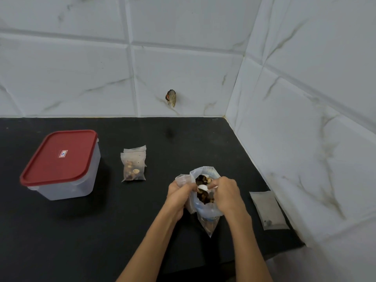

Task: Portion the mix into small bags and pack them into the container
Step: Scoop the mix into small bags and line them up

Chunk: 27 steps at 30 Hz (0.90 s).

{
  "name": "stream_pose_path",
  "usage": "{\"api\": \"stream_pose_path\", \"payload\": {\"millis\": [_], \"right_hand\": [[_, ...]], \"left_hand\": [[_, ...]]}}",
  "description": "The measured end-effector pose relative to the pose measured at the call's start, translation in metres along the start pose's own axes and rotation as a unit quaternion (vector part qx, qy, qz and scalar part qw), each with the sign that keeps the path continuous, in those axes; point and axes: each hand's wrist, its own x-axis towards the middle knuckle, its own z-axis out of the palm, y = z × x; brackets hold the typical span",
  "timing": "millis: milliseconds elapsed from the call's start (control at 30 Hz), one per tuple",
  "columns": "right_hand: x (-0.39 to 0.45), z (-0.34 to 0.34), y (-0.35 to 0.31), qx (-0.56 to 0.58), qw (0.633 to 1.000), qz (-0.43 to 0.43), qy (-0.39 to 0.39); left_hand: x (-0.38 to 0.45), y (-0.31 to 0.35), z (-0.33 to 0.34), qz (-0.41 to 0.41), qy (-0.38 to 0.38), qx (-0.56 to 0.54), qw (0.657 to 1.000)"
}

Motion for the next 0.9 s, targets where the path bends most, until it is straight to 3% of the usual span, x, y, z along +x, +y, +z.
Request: {"api": "stream_pose_path", "payload": {"millis": [200, 367, 600, 733, 900], "right_hand": [[-0.011, -0.014, 0.006, -0.008, 0.996, 0.055, 0.068], [-0.012, 0.001, -0.001, 0.043, 0.995, 0.066, 0.068], [-0.001, -0.003, 0.01, 0.078, 0.987, 0.134, 0.03], [0.006, 0.003, 0.014, 0.167, 0.971, 0.172, 0.022], [0.009, -0.008, 0.023, 0.255, 0.935, 0.23, -0.089]], "left_hand": [[0.001, -0.005, -0.002, -0.02, 0.026, 0.044, 0.999], [-0.001, -0.009, -0.001, -0.054, 0.02, 0.052, 0.997], [-0.002, -0.014, -0.004, -0.066, 0.017, -0.037, 0.997], [-0.004, -0.016, -0.002, -0.044, -0.006, -0.036, 0.998], [-0.006, -0.017, 0.002, -0.039, -0.008, -0.064, 0.997]]}}
